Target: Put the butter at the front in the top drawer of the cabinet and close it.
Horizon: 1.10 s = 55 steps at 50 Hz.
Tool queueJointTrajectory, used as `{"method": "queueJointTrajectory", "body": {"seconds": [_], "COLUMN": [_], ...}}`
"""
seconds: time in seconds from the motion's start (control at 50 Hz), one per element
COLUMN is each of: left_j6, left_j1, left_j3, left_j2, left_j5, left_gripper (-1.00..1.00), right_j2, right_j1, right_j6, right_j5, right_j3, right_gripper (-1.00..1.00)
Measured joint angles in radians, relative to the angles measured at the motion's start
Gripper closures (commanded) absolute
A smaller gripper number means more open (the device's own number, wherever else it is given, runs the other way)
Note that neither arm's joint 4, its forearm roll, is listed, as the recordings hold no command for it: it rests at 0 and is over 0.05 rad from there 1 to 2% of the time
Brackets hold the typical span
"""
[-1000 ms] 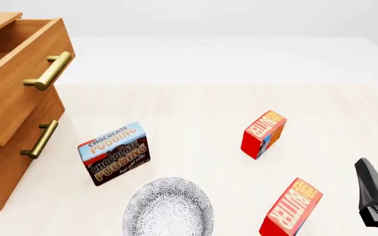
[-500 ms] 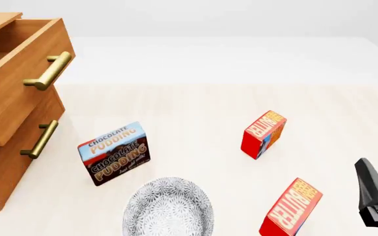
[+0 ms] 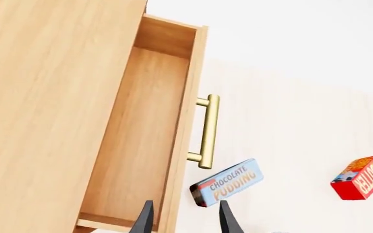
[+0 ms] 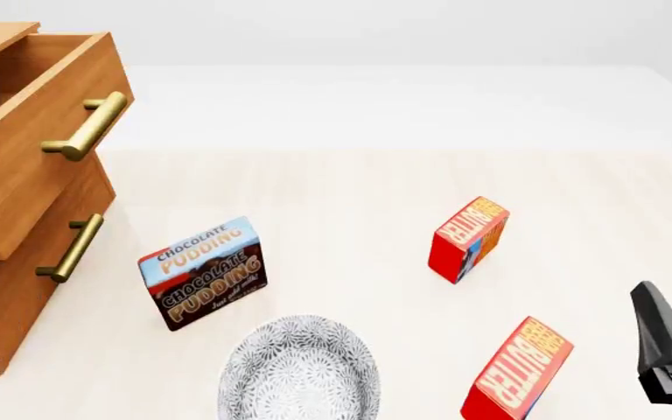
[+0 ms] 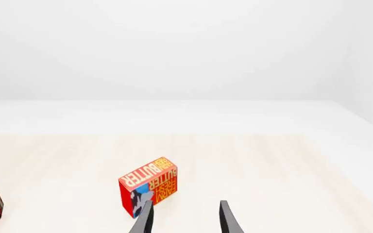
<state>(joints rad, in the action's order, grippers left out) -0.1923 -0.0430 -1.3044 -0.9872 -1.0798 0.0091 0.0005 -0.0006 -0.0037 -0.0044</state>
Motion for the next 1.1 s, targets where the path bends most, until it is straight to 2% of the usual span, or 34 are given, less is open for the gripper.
{"method": "queueJointTrajectory", "body": {"seconds": [1.1], "left_j6": [-0.064], "left_j1": [0.017], "left_j3": [0.133], "left_j2": [-0.099], "left_j5": [0.176], "left_gripper": [-1.00], "right_j2": [0.000], "right_j1": [0.000], "right_j6": [0.000], "right_j5": [0.000], "right_j3": [0.000], "right_gripper": [-1.00]}}
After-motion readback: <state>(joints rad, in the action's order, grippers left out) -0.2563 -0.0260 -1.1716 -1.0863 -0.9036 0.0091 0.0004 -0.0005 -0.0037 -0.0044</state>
